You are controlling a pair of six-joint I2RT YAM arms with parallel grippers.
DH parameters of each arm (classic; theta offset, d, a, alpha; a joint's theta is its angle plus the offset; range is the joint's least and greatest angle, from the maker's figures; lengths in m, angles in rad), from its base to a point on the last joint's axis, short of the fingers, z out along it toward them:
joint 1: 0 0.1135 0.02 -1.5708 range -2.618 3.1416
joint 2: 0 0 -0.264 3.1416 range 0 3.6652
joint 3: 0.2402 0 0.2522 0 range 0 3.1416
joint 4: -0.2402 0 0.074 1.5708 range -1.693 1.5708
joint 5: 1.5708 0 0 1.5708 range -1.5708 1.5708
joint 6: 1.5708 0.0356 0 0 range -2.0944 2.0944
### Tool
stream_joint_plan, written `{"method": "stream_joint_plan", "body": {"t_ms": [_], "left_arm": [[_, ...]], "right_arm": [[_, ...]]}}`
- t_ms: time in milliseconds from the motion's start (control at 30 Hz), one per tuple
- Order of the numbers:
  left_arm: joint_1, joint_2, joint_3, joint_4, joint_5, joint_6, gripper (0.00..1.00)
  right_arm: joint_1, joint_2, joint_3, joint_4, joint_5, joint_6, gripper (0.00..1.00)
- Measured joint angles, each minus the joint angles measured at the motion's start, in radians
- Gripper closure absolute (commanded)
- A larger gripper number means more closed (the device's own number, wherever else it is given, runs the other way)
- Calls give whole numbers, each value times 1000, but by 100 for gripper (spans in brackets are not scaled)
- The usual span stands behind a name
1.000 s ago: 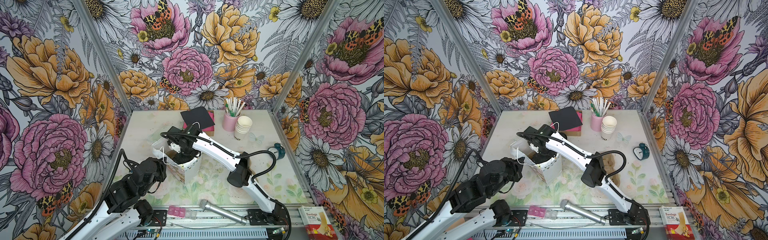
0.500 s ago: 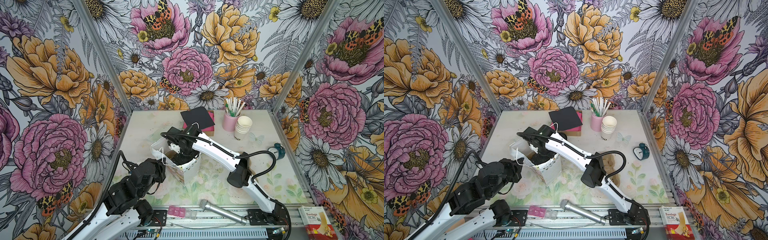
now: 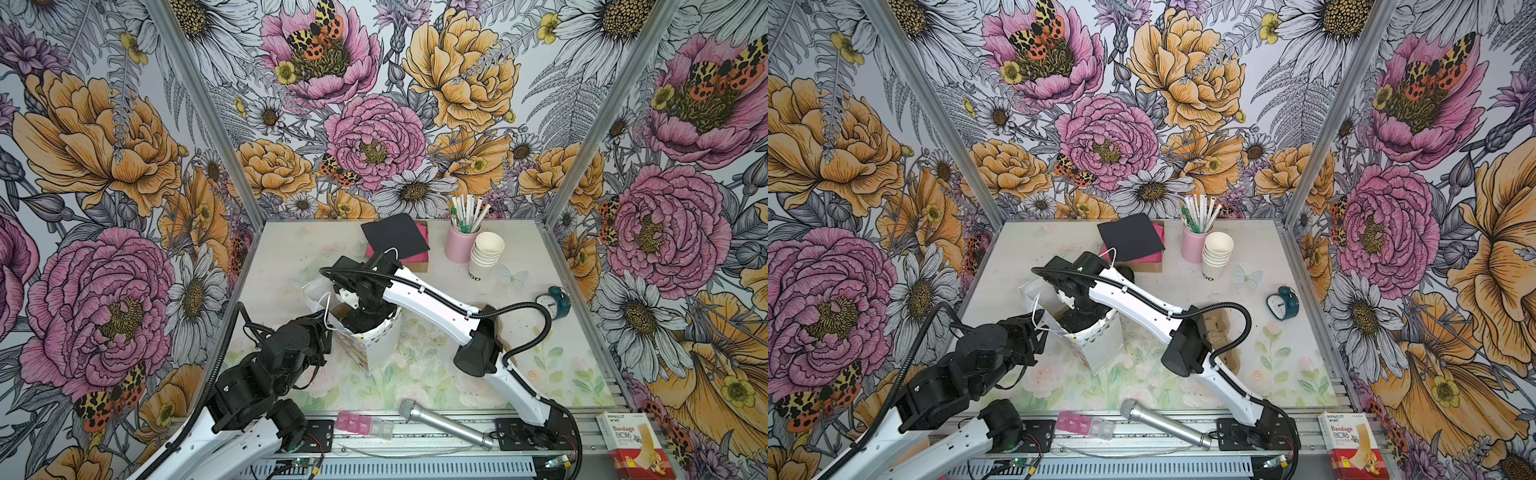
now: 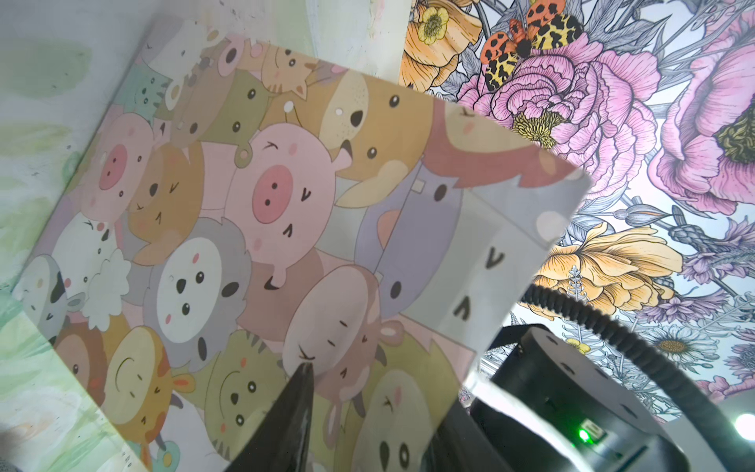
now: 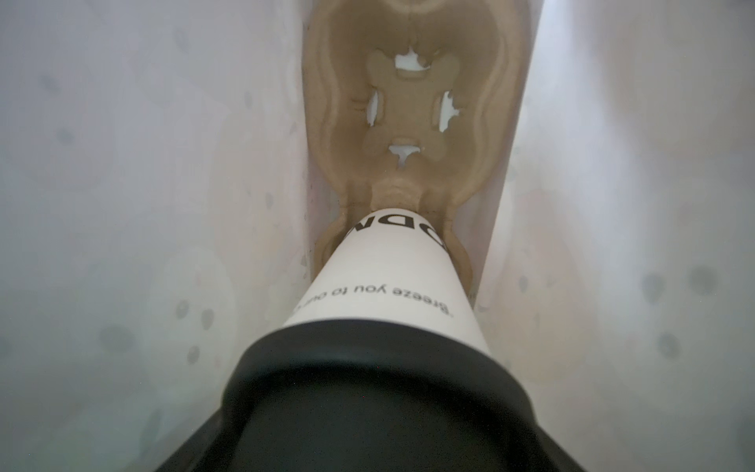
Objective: Pack a coffee takeout order
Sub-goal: Move the takeout bag to the center of the table.
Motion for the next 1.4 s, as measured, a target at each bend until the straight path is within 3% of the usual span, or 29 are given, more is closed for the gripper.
{"method": "stream_joint_plan", "body": {"t_ms": [267, 500, 633, 833, 1100, 1400], "left_arm": [[80, -24, 113, -171, 60, 4, 34], [143, -18, 197, -335, 151, 119, 33], [188, 64, 299, -417, 185, 293, 33], [314, 279, 492, -437, 270, 673, 33], [461, 366, 676, -489, 335, 1124, 34], [670, 494, 846, -523, 583, 1512, 36]], "right_arm": [[5, 0, 0, 0, 22, -19, 18], [5, 0, 0, 0, 34, -38, 18], [3, 0, 0, 0, 43, -53, 18], [-2, -2, -19, 5, 46, -66, 18], [-3, -29, -61, 6, 56, -80, 18], [-3, -51, -102, 7, 57, -84, 18]]}}
